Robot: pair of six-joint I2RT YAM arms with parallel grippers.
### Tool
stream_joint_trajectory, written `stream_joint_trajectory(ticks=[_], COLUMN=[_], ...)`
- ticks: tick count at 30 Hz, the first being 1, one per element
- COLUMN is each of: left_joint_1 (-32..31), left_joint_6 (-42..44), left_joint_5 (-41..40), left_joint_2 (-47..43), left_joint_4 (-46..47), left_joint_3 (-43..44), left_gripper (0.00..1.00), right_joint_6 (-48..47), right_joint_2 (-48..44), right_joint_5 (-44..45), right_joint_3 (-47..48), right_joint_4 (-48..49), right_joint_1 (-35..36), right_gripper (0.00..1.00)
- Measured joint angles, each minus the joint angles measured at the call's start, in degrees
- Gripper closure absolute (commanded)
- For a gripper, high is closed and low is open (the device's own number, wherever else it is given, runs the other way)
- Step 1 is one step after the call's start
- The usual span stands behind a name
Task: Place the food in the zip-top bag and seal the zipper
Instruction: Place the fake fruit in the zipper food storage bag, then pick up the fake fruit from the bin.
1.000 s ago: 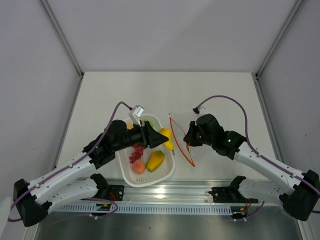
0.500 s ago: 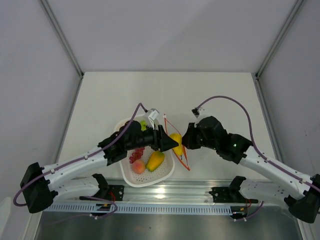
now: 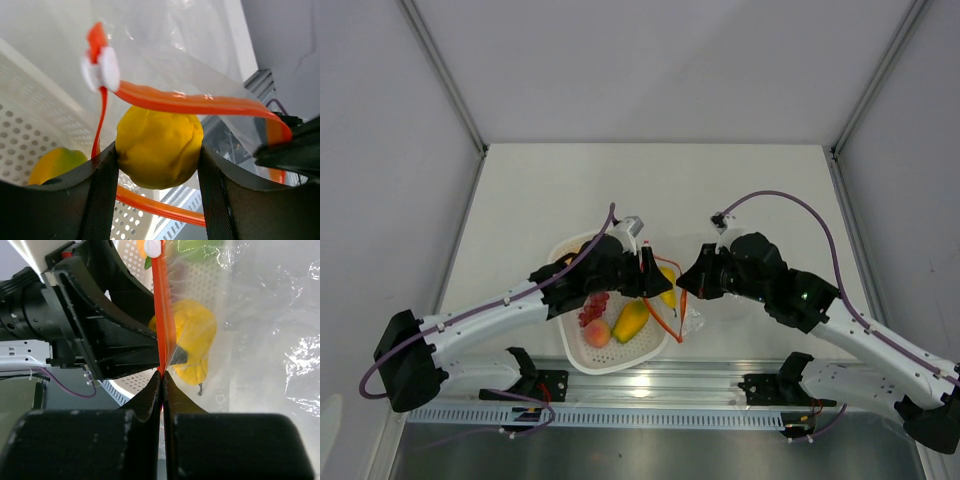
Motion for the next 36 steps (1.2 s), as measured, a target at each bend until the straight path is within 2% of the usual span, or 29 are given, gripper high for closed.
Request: stream_joint_trajectory(ticks=[1, 2, 5, 6, 16, 22, 27, 31, 36], left_joint_1=[0.0, 0.0, -0.02, -0.07, -0.11, -0.2, -0.22, -0.2, -0.2], left_joint_6=[-0.09, -0.17, 0.04, 0.07, 2.71, 3.3, 1.42, -2.51, -7.02], left_joint_5=[-0.57, -0.7, -0.59, -0.46, 1.75, -3.3, -12.2, -18.64, -20.04], left_joint_2=[0.72, 1.09, 1.22, 1.16, -5.81, -16.74, -26.77, -31.36, -32.79], left_joint_4=[-1.18, -2.03, -3.28, -3.19, -1.38, -3.72, -11.72, -19.56, -25.86], left_joint_3=[0.7, 1.09, 1.25, 1.2, 0.42, -1.31, -2.01, -3.04, -6.91], left_gripper=[0.63, 0.46, 0.04, 0.01, 0.0, 0.0, 0.01, 0.01, 0.0], right_joint_6=[0.11, 0.15, 0.33, 0.33, 0.28, 0.04, -0.66, -1.16, -1.53], right_joint_2=[-0.02, -0.04, -0.04, -0.04, 0.13, 0.57, 0.66, 1.14, 1.6], right_joint_5=[-0.17, -0.31, -0.26, -0.22, 1.31, 2.97, 5.62, 8.07, 9.9], right_joint_3=[0.0, 0.0, 0.0, 0.0, 0.0, 0.0, 0.02, 0.31, 0.31], right_joint_4=[0.0, -0.02, -0.07, -0.09, -0.61, -1.33, -2.84, -4.92, -6.6], right_joint_1=[0.0, 0.02, 0.0, 0.0, -0.04, -0.17, -0.26, -0.22, -0.2], right_gripper=[1.0, 1.0, 1.0, 1.0, 1.0, 1.0, 1.0, 1.0, 1.0])
